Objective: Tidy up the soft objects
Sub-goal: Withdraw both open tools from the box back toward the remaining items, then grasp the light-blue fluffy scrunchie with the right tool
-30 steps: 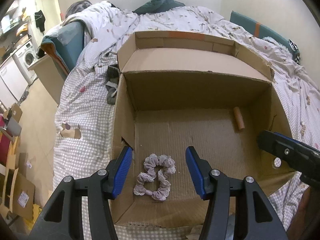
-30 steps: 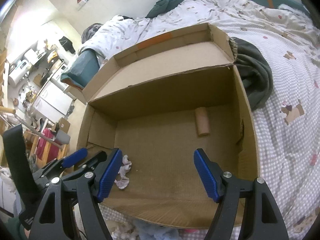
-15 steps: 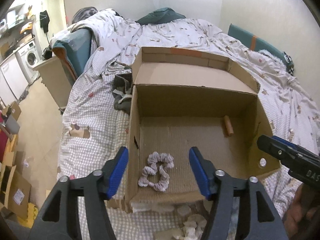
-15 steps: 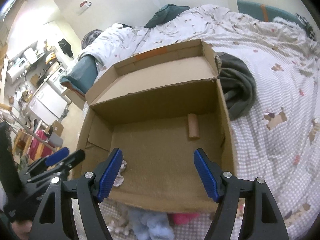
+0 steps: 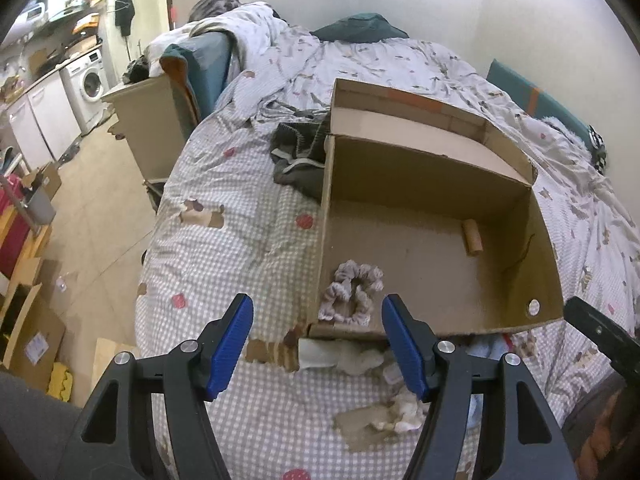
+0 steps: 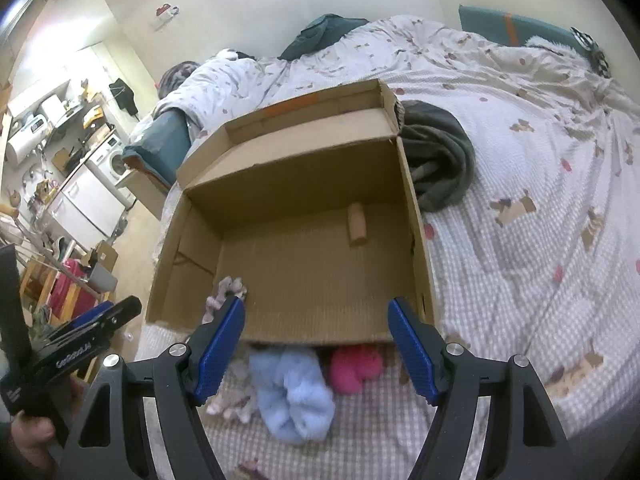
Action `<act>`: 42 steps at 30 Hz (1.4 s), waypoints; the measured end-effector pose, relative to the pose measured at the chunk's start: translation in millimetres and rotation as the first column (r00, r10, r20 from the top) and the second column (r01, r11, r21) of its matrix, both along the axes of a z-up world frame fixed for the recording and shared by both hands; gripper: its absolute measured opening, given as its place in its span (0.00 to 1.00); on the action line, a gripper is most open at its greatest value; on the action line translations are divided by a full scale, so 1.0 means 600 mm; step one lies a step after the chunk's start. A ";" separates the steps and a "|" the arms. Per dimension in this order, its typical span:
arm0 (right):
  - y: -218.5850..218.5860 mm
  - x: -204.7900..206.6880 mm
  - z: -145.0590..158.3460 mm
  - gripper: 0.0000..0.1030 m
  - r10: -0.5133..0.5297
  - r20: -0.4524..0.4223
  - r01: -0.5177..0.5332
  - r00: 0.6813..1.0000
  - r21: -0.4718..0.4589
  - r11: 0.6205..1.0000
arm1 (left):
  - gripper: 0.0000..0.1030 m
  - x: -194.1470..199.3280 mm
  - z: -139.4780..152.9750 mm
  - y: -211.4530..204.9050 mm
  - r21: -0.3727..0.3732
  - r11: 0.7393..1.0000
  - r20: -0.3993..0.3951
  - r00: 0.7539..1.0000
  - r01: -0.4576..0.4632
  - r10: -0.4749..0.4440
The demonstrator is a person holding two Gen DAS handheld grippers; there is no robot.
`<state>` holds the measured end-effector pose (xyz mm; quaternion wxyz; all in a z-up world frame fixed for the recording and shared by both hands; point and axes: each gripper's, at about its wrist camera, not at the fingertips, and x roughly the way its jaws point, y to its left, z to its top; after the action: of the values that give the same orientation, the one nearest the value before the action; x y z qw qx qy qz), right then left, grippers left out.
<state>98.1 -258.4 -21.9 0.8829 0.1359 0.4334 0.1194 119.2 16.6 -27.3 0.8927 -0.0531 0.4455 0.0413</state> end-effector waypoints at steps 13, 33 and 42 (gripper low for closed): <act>-0.024 -0.054 -0.016 0.76 -0.060 -0.084 0.067 0.995 0.083 0.994 | 0.62 -0.031 -0.027 0.017 0.018 0.997 -0.099 0.992 -0.073 0.075; 0.067 0.001 -0.126 0.60 0.133 -0.325 -0.143 0.936 -0.008 0.990 | 0.55 0.000 -0.134 0.010 -0.138 0.988 -0.378 0.926 -0.068 0.011; 0.073 -0.006 -0.111 0.16 0.157 -0.278 -0.170 0.947 -0.022 0.985 | 0.36 0.011 -0.179 0.001 -0.231 0.969 -0.467 0.884 -0.087 -0.032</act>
<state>94.5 -214.8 -88.6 0.8038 0.0948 0.5644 0.1623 125.6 17.1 -134.6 0.7451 -0.1578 0.6480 0.0100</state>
